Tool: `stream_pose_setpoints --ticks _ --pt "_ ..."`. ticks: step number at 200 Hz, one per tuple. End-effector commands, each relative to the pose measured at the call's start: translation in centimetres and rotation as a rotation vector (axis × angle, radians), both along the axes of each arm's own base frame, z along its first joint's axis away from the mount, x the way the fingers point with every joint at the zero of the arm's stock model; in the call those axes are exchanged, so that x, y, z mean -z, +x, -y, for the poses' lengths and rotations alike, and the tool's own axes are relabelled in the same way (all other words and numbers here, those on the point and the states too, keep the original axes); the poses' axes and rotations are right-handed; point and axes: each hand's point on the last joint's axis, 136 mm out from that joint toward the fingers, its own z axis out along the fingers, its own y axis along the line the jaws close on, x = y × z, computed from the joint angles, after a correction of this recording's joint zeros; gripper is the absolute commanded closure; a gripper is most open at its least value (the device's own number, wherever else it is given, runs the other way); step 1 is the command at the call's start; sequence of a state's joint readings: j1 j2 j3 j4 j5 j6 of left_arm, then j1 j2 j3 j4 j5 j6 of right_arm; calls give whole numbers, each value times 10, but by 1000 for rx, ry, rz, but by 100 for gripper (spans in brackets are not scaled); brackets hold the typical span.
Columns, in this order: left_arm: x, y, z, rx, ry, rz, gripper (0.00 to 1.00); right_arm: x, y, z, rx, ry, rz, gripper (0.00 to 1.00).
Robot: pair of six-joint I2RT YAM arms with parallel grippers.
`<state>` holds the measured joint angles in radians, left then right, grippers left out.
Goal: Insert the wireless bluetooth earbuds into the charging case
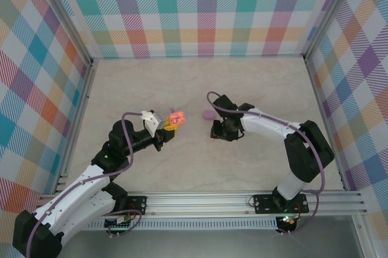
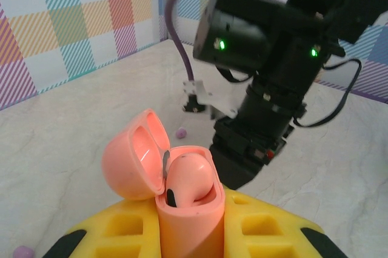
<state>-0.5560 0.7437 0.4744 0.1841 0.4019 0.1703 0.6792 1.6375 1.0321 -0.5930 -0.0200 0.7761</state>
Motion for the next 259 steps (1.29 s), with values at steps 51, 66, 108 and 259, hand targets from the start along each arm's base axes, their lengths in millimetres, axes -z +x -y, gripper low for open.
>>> stream_pose_setpoints --ticks 51,66,108,259 --pt "-7 -9 0 28 6 31 100 29 2 -14 163 3 -53 65" --pt "-6 -9 0 28 4 25 100 31 4 -14 164 0 -52 66" --pt "-3 -7 -1 14 9 17 100 36 9 -17 146 -29 -56 68" --pt "3 -3 2 21 37 15 100 19 23 -25 139 -9 -14 70"
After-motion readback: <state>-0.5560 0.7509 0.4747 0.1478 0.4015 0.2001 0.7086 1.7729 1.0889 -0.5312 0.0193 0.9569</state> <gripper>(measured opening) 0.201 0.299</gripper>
